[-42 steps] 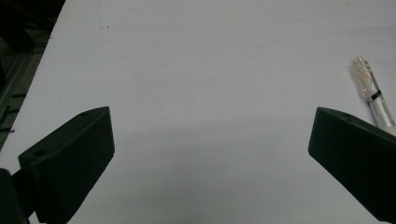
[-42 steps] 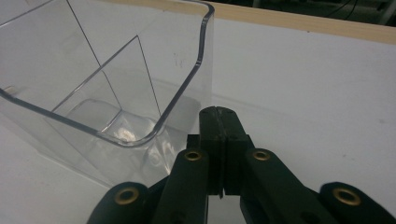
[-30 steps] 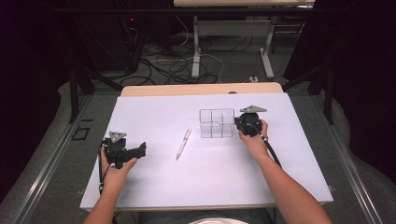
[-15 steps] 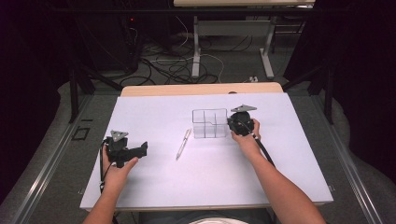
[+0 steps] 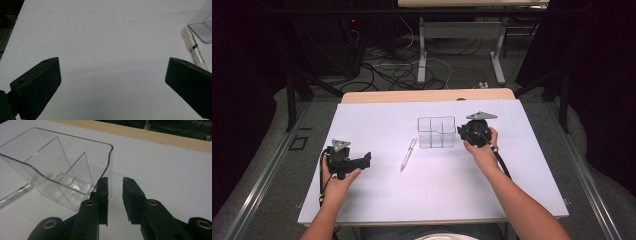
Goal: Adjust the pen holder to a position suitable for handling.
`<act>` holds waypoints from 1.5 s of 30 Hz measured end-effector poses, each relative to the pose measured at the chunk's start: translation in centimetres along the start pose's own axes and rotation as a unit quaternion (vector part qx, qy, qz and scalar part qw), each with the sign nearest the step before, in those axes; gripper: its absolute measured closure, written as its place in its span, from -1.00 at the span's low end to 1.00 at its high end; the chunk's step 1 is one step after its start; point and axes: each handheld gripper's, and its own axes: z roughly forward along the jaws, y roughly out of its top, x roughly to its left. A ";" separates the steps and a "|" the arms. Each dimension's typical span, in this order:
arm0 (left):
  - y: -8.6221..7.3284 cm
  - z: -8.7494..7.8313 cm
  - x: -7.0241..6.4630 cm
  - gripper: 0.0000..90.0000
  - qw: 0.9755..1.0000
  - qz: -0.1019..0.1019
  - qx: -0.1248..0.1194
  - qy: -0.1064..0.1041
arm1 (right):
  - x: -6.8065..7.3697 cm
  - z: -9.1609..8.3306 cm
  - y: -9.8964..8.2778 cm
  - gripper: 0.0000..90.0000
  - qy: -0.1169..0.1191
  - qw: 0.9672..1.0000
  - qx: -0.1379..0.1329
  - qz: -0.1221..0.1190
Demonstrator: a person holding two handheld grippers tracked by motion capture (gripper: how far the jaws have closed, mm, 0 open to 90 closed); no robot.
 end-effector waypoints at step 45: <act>0.4 0.0 -2.6 -0.87 0.999 0.025 0.003 -0.040 | -2.0 -6.4 -6.2 -0.69 0.048 0.997 0.057 0.029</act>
